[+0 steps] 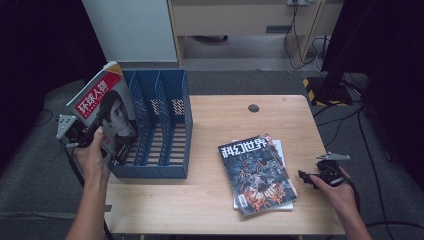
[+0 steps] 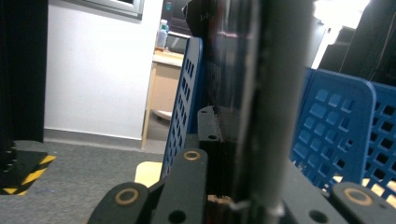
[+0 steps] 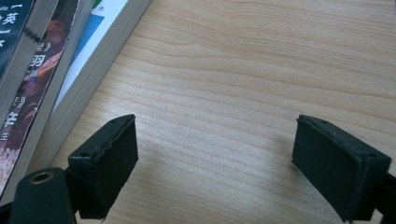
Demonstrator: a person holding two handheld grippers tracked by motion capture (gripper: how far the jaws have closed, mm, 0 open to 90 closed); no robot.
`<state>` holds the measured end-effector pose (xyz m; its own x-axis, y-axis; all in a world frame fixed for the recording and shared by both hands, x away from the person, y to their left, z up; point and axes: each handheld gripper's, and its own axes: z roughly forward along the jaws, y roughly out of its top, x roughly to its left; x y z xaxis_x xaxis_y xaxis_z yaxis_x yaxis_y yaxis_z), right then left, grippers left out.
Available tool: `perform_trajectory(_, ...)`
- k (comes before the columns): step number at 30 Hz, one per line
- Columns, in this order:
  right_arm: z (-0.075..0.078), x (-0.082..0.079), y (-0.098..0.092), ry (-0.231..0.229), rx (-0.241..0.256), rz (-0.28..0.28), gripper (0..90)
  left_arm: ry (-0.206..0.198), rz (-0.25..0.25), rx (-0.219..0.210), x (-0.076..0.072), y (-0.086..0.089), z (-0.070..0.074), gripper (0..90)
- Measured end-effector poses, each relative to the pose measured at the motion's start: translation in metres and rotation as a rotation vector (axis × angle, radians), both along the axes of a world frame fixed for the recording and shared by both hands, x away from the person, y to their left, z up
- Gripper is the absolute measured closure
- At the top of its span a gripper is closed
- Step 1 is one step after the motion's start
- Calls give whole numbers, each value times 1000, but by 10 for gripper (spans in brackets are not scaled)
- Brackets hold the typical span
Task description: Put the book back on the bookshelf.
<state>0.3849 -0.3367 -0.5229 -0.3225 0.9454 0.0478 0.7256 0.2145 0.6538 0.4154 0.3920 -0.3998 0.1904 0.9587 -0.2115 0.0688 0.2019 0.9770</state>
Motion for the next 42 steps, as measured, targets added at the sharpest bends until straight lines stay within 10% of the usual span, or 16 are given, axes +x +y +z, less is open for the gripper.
perform_trajectory(42, -1, -1, 1, 7, -2, 3, 149, 29, 1, -41, 3, -1, -35, 865)
